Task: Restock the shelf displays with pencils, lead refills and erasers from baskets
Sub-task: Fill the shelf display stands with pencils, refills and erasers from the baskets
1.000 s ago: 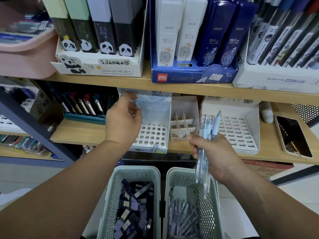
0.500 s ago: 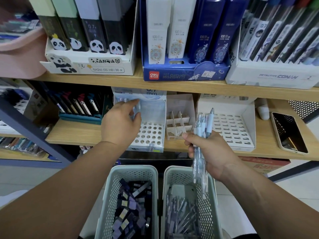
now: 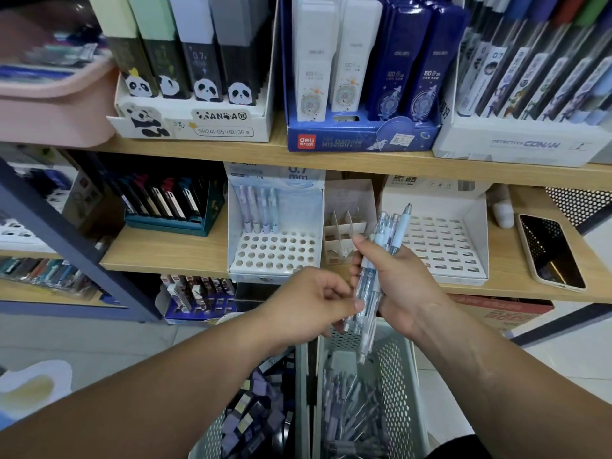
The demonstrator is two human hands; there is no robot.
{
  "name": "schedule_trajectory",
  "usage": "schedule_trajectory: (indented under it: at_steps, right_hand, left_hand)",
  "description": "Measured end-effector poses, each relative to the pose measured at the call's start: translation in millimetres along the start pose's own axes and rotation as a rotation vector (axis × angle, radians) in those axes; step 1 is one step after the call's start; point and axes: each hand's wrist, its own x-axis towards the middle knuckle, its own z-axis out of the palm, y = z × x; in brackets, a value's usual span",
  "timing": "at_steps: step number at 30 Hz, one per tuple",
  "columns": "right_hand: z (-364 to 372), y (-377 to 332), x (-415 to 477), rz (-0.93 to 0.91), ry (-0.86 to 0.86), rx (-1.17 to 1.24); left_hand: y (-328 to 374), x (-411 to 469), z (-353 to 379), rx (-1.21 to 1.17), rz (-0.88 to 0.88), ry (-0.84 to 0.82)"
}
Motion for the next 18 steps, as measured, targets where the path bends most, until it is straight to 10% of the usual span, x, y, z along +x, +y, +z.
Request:
schedule_trajectory:
  at_steps: [18]
  right_hand:
    - [12,-3,-4,0.053,0.112,0.029]
  left_hand:
    - [0,-9,-41,-0.377,-0.116,0.004]
